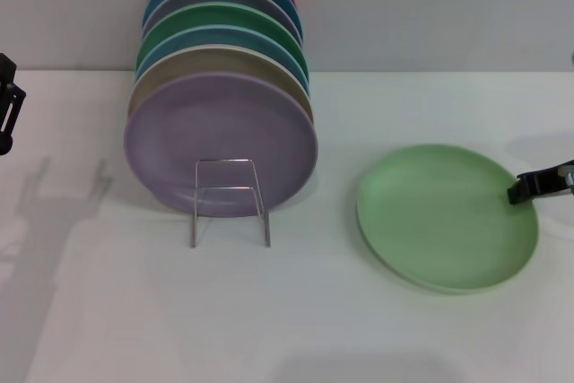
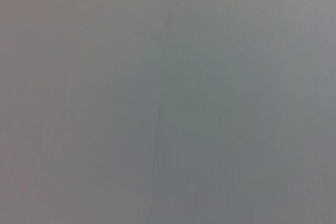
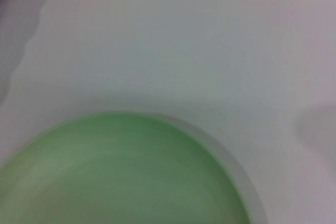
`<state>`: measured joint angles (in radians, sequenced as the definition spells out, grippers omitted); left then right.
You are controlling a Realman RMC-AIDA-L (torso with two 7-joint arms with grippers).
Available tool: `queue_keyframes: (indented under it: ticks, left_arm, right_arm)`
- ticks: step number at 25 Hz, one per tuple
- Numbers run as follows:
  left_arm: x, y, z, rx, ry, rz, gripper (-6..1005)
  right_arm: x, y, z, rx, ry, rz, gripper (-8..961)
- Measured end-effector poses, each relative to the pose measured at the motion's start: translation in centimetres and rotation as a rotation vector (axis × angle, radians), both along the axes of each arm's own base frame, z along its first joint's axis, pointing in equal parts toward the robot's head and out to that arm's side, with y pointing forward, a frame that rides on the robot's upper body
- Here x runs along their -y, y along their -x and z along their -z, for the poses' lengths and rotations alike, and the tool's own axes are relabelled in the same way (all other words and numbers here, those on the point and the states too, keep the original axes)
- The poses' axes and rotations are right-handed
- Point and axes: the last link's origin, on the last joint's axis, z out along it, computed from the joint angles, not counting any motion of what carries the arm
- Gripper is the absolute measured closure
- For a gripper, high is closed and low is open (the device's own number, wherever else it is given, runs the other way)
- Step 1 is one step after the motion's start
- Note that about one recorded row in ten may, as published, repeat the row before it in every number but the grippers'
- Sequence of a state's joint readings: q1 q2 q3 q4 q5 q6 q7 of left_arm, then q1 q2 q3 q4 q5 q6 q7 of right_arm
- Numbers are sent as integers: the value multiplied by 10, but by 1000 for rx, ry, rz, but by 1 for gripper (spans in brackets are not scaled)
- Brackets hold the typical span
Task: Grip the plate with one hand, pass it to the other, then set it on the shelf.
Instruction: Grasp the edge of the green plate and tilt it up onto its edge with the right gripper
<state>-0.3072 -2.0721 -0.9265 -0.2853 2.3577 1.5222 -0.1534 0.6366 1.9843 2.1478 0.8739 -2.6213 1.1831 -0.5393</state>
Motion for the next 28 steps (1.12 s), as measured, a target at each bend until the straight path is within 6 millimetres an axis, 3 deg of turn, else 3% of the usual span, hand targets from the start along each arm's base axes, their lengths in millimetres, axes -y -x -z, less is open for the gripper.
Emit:
queue_keyframes:
  ticks: [28]
  left_arm:
    - [6, 2, 2, -1, 5, 0, 206]
  right_arm:
    - [17, 4, -37, 91, -306, -425, 932]
